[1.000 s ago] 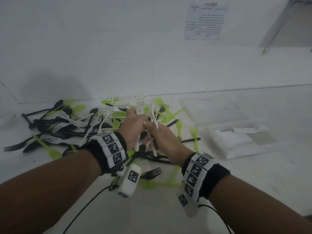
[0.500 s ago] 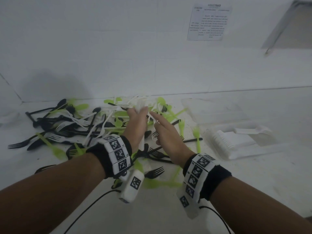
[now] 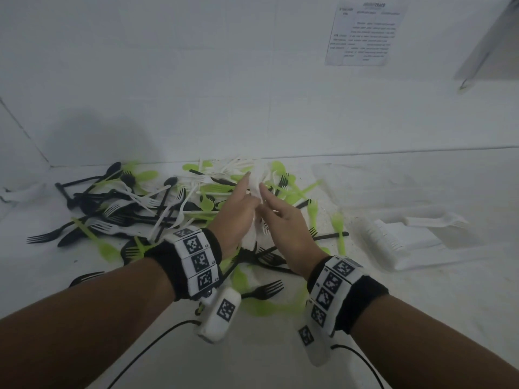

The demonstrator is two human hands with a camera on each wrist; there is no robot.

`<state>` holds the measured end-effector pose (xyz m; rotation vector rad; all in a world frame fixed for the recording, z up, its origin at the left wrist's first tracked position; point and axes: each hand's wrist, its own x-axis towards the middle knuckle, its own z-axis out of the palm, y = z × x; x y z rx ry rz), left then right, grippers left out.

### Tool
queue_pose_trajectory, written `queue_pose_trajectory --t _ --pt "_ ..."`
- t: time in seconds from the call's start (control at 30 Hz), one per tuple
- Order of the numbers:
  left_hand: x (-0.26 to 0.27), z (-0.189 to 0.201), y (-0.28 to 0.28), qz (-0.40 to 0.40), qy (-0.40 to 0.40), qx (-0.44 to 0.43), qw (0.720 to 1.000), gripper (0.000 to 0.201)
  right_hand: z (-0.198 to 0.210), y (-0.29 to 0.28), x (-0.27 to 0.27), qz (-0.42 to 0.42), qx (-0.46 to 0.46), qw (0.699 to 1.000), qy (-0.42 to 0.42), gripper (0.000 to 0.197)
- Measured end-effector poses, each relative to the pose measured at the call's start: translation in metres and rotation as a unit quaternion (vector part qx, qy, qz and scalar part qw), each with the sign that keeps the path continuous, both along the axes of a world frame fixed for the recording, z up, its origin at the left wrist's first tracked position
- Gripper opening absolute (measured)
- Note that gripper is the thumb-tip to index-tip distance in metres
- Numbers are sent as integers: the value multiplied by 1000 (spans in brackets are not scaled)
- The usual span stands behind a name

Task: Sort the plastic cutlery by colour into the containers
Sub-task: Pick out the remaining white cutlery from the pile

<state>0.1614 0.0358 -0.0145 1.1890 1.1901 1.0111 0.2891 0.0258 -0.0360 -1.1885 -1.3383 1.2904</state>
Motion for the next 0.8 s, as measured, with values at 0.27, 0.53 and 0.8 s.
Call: queue_pose_trajectory --t 0.27,0.53,0.8 --pt "-21 13 1 -84 173 -4 981 82 2 7 6 -20 48 998 -42 42" --pt "-41 13 17 -310 417 44 853 64 -1 16 34 49 242 871 -424 27" --pt "-36 19 21 -308 608 317 660 49 10 3 92 -46 190 859 -474 24"
